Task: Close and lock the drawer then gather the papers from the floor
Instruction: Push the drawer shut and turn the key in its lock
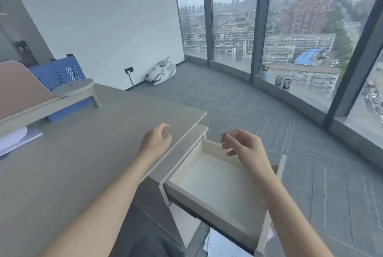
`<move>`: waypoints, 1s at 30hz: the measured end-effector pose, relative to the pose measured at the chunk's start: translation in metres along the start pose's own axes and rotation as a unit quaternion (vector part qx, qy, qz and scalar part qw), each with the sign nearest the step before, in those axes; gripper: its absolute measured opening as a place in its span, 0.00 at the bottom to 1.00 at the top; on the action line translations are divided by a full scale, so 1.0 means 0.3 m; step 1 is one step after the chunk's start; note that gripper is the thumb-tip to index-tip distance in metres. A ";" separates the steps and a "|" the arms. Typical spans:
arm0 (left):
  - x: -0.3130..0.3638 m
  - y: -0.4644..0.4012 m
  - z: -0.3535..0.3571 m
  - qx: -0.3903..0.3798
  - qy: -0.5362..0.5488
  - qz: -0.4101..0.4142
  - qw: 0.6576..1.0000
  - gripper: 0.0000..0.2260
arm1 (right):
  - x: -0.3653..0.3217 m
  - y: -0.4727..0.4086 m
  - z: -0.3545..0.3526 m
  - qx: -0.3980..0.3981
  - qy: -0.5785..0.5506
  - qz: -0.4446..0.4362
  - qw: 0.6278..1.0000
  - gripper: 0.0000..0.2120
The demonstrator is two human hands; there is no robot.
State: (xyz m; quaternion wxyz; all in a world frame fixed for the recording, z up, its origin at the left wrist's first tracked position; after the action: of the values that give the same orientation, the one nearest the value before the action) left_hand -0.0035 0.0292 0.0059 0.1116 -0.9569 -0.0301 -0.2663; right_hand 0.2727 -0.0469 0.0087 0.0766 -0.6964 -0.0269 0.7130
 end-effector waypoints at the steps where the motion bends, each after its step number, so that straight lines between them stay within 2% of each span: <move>1: 0.015 -0.004 0.033 -0.026 -0.023 0.002 0.999 0.18 | 0.014 0.006 -0.036 0.013 0.004 0.005 1.000 0.07; 5: 0.040 -0.031 0.140 -0.088 -0.104 0.011 0.991 0.18 | 0.123 0.013 -0.139 0.046 0.025 0.022 0.998 0.06; 9: 0.021 -0.093 0.231 -0.080 -0.161 0.034 0.983 0.19 | 0.221 0.024 -0.210 0.086 0.063 0.046 0.993 0.07; 14: -0.049 -0.158 0.316 -0.126 -0.197 0.099 0.967 0.29 | 0.341 0.057 -0.289 0.146 0.056 0.082 0.984 0.12; 18: -0.084 -0.212 0.327 -0.168 -0.268 0.147 0.937 0.30 | 0.434 0.097 -0.370 0.217 0.103 0.115 0.964 0.14; 23: -0.105 -0.234 0.336 -0.151 -0.274 0.164 0.936 0.27 | 0.527 0.142 -0.464 0.289 0.194 0.185 0.919 0.11; 25: -0.108 -0.240 0.341 -0.150 -0.281 0.166 0.933 0.27 | 0.584 0.159 -0.483 0.270 0.209 0.243 0.908 0.11; 30: -0.106 -0.243 0.346 -0.142 -0.290 0.162 0.932 0.27 | 0.674 0.191 -0.477 0.155 0.218 0.333 0.904 0.14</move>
State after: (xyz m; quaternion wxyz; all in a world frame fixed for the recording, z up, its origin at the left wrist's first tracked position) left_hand 0.0128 0.1241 -0.0825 0.0021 -0.9903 0.1322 0.0432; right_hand 0.4075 -0.0836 -0.2036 -0.0540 -0.7821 0.3346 0.5230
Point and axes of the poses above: each hand's wrist, its own y-axis away from the middle knuckle, its own z-axis out of the palm, x = y × z, the point moved 3 cm from there along -y, towards the middle knuckle, and after that the axes turned 5 degrees about -y, right-handed, at the moved point
